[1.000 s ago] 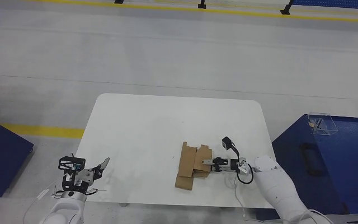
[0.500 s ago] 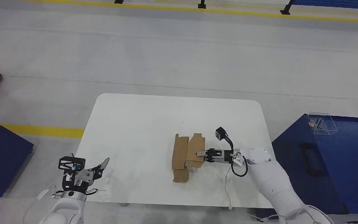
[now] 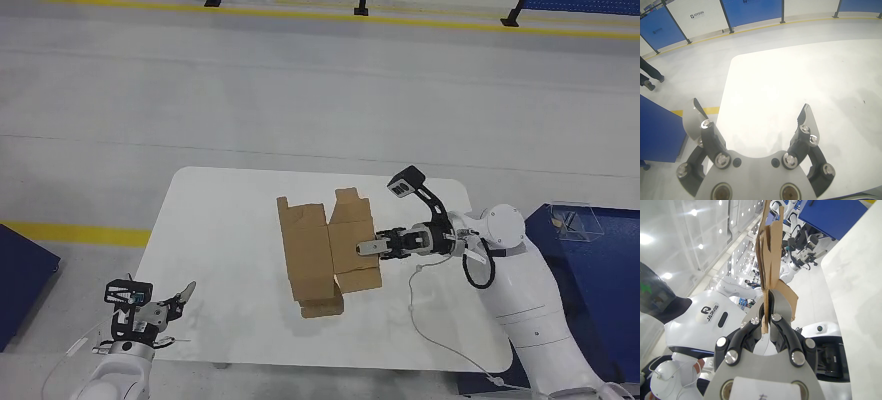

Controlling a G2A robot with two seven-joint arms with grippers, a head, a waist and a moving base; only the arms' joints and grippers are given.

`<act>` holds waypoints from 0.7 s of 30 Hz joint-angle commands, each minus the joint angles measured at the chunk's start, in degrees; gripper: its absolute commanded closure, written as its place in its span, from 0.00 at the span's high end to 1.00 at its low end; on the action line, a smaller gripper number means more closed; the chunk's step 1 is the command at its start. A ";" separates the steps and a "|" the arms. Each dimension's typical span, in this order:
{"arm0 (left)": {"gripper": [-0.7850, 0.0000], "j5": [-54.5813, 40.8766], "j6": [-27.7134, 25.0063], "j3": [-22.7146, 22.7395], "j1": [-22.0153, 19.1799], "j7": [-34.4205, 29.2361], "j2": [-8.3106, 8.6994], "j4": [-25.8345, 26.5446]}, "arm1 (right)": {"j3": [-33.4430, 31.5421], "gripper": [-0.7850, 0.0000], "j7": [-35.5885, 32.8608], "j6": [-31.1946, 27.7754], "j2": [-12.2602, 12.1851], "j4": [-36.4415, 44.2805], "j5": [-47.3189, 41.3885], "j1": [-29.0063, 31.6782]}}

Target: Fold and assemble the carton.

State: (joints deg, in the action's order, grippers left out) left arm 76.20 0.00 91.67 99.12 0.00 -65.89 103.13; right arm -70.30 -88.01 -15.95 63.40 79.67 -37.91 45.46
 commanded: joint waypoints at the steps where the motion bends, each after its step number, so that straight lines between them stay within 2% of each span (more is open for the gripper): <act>1: 1.00 0.00 0.00 0.00 0.00 0.00 0.00 0.00 | -1.43 0.00 0.01 0.05 -0.45 2.93 -0.77 0.15; 5: 1.00 0.00 0.00 0.00 0.00 0.00 0.00 0.00 | -3.40 0.00 0.33 0.05 -0.86 5.48 -1.70 -0.04; 21: 1.00 0.00 0.00 0.00 0.00 0.00 0.00 0.00 | -2.77 0.00 0.01 1.08 -0.97 5.27 -1.66 -1.35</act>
State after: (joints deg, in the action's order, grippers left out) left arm 76.20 0.00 91.67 99.12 0.00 -65.89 103.13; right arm -73.07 -88.00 -14.87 62.42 84.94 -39.57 44.11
